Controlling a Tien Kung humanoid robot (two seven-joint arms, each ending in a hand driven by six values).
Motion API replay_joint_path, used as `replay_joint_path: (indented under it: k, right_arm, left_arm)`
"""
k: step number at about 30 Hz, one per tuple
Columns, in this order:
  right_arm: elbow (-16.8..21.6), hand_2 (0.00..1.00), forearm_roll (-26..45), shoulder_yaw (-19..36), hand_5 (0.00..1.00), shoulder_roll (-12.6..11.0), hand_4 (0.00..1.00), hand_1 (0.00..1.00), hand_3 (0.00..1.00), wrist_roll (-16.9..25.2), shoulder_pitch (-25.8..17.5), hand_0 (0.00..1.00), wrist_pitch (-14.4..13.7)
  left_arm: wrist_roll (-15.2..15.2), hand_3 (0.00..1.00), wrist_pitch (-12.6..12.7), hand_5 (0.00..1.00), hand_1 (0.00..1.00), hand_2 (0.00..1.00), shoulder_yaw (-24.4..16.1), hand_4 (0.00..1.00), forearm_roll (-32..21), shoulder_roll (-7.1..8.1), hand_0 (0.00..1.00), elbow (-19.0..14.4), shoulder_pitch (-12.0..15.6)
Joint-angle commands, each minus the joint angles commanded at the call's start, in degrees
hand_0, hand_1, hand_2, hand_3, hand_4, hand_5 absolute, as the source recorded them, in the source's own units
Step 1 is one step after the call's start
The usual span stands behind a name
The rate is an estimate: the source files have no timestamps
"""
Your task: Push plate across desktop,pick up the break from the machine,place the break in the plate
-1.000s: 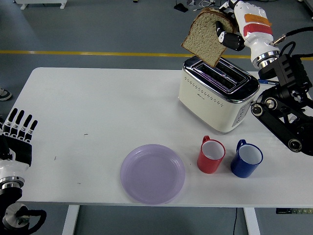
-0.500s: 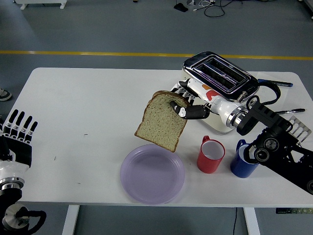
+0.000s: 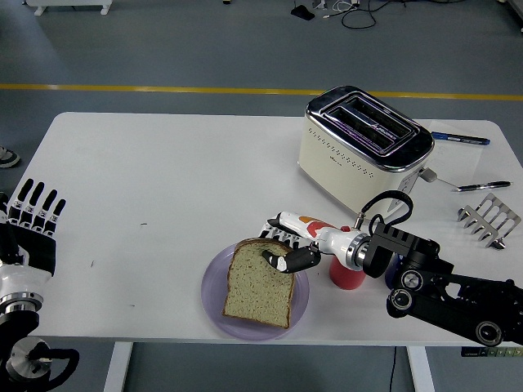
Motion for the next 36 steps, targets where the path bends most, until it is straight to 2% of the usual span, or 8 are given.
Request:
replay_joint_path:
  k: [12,13,18,24,25,30,31,36]
  right_arm:
    - [-7.94,0.325,0.94,-2.49,0.002,5.15,0.303,0.259,0.384,3.76,0.95,0.240,-0.61]
    - [-8.70,0.439,1.22,-2.51,0.006,5.66,0.406,0.381,0.481,4.29,0.94,0.342,-0.53]
    - [-12.00,0.439,-0.12,-2.59,0.006,7.84,0.406,0.381,0.481,5.93,0.88,0.342,-1.14]
    - [-14.92,0.504,-5.18,-2.72,0.112,8.92,0.484,0.445,0.541,6.53,1.02,0.383,-1.10]
    - [-15.18,0.568,-6.50,-2.76,0.220,8.98,0.691,0.549,0.705,6.57,1.02,0.478,-1.14]
    - [-17.31,0.568,-11.14,-2.71,0.220,9.45,0.691,0.549,0.705,7.45,1.02,0.478,-2.73]
    - [-17.66,0.663,-11.79,-2.66,0.251,9.50,0.729,0.648,0.787,7.53,1.05,0.604,-3.12]
    - [-18.65,0.663,-14.16,-2.41,0.251,9.60,0.729,0.648,0.787,7.88,1.10,0.604,-4.10]
  left_arm:
    - [-0.02,0.789,0.01,0.998,0.819,0.864,0.01,0.506,0.00,0.00,0.808,0.07,-0.15]
    - [0.00,0.788,0.00,0.998,0.818,0.865,0.05,0.506,0.04,0.00,0.808,0.07,-0.15]
    - [-0.02,0.788,-0.02,0.998,0.818,0.865,0.33,0.506,0.15,0.00,0.808,0.00,-0.25]
    - [-0.11,0.788,0.02,0.998,0.818,0.865,0.45,0.505,0.20,0.00,0.807,0.04,-0.25]
    - [-0.14,0.787,0.03,0.998,0.817,0.867,0.47,0.503,0.21,0.00,0.807,0.04,-0.24]
    - [-0.24,0.787,0.08,0.998,0.817,0.867,0.48,0.503,0.38,0.00,0.807,0.03,-0.20]
    - [-0.25,0.787,0.08,0.998,0.816,0.867,0.55,0.504,0.39,0.00,0.809,0.05,-0.21]
    - [-0.28,0.787,0.12,0.998,0.816,0.867,0.93,0.504,0.59,0.00,0.809,0.22,-0.28]
